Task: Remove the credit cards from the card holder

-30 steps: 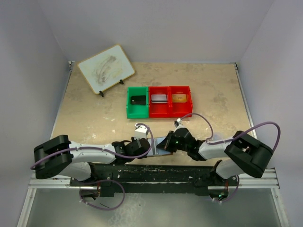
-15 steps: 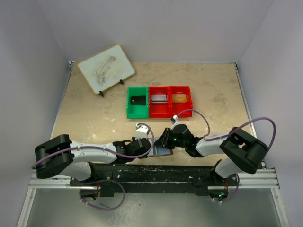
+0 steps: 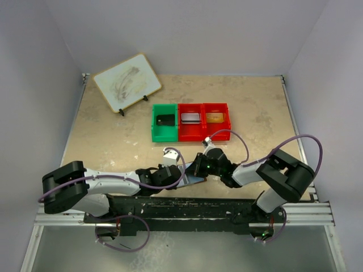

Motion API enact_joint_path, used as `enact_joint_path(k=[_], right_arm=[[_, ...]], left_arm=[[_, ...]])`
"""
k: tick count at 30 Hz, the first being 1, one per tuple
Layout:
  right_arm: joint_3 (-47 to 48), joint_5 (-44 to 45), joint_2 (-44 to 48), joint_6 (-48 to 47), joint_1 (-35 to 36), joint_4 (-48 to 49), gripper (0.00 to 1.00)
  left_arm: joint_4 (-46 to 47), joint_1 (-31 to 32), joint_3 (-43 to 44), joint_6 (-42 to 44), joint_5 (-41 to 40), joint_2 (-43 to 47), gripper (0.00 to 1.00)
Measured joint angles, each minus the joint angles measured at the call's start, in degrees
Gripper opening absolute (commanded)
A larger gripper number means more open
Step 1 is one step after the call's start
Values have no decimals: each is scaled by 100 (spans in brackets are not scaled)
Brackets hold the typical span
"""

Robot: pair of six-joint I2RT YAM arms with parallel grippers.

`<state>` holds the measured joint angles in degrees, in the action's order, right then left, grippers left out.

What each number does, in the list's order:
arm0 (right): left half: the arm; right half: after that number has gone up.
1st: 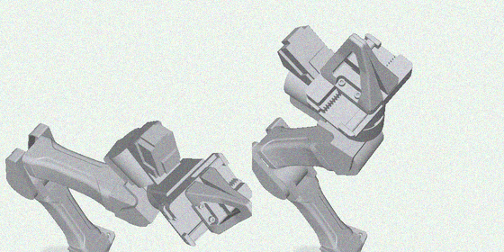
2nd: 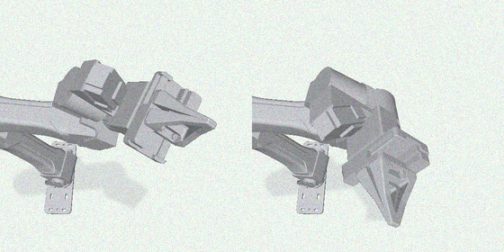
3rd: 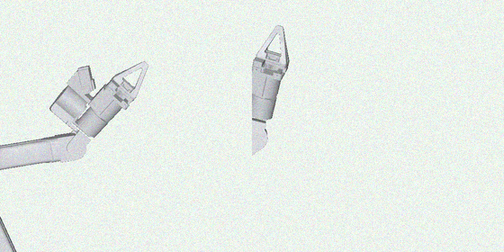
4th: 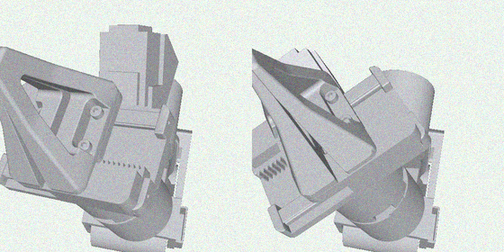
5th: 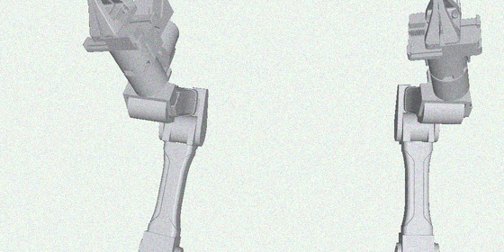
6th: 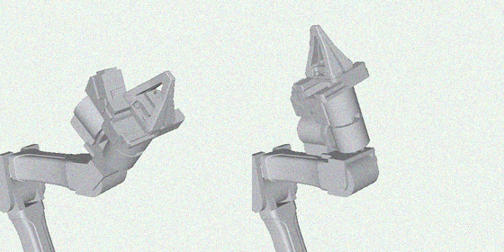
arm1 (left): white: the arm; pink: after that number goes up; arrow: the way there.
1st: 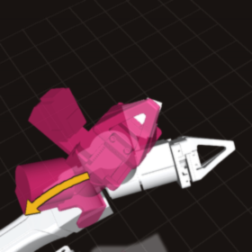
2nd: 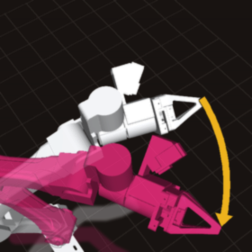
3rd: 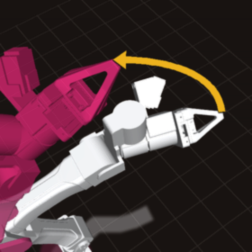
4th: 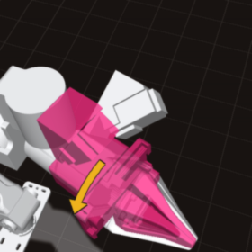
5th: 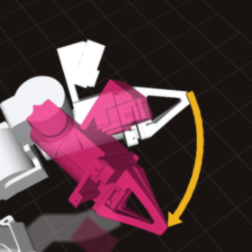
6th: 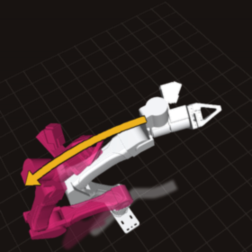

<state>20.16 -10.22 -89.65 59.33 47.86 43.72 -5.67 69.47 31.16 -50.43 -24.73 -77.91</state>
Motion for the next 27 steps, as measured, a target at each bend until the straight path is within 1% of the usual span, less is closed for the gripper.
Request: enact_joint_path(k=[4,7,13,19,23,24,25,27], right_arm=[[-87,0,52,9,-17,55,0],[-210,-11,275,17,-59,-17,0],[-354,-280,601,-4,-302,-258,0],[-470,-328,772,0,-520,-278,0],[-509,-446,776,-48,-555,-310,21],[-507,-461,758,-66,-555,-306,28],[-498,-501,721,-92,-551,-286,32],[-472,-623,566,-125,-538,-144,38]], left_arm=[[-7,4,7,-7,0,-11,0],[2,7,9,-46,0,-17,0],[46,9,7,-151,-2,-44,0],[46,9,7,-155,-7,-50,0],[46,9,7,-155,-4,-50,0],[48,9,7,-155,-4,-50,0],[48,9,7,-155,-4,-52,0],[50,9,7,-153,-4,-52,0]])
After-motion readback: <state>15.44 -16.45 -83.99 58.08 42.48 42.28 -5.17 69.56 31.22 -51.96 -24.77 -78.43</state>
